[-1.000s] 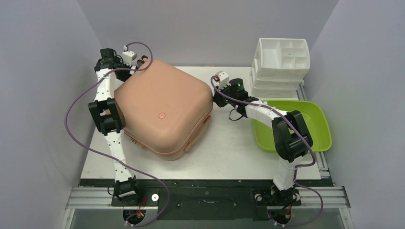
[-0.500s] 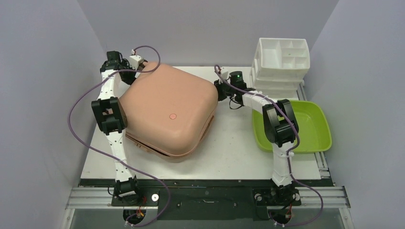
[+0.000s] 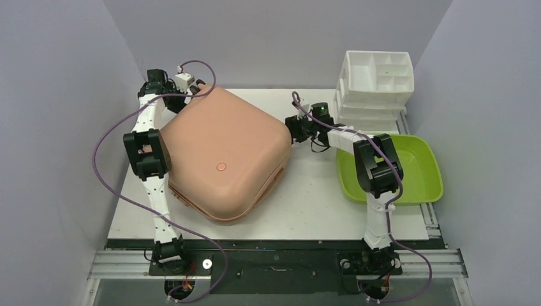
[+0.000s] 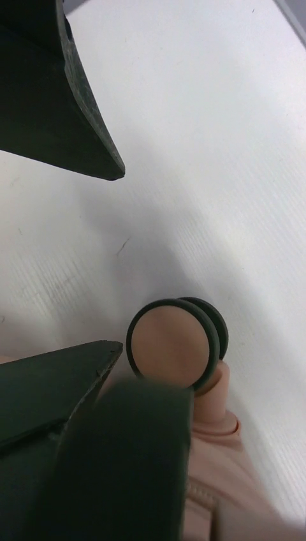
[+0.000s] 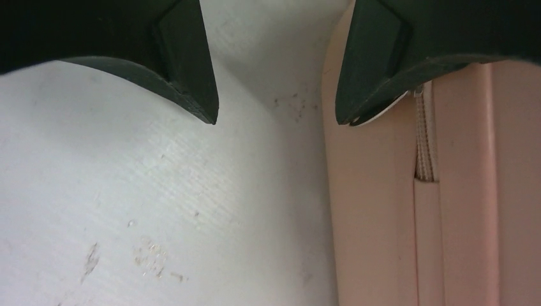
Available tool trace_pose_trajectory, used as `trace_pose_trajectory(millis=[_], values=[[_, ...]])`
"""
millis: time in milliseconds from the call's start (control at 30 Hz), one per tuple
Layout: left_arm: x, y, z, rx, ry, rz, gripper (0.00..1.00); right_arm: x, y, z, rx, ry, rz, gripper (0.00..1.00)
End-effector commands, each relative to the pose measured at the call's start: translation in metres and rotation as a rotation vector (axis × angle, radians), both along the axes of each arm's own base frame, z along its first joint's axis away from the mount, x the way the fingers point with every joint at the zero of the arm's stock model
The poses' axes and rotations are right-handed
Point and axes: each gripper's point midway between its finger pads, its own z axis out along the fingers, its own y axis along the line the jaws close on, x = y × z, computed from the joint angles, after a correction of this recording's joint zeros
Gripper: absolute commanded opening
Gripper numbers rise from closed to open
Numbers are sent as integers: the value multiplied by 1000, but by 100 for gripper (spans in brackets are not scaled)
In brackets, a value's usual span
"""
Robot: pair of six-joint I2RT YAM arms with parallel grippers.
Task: Open, take out, and arrange the luggage
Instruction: Unzip the luggage at the center of the board.
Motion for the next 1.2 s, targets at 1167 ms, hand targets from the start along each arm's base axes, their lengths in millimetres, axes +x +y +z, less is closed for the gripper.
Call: trace_pose_trajectory(millis=[1167], values=[[-252, 37, 179, -157, -228, 476, 96, -302, -7, 160, -357, -1061, 916, 74]])
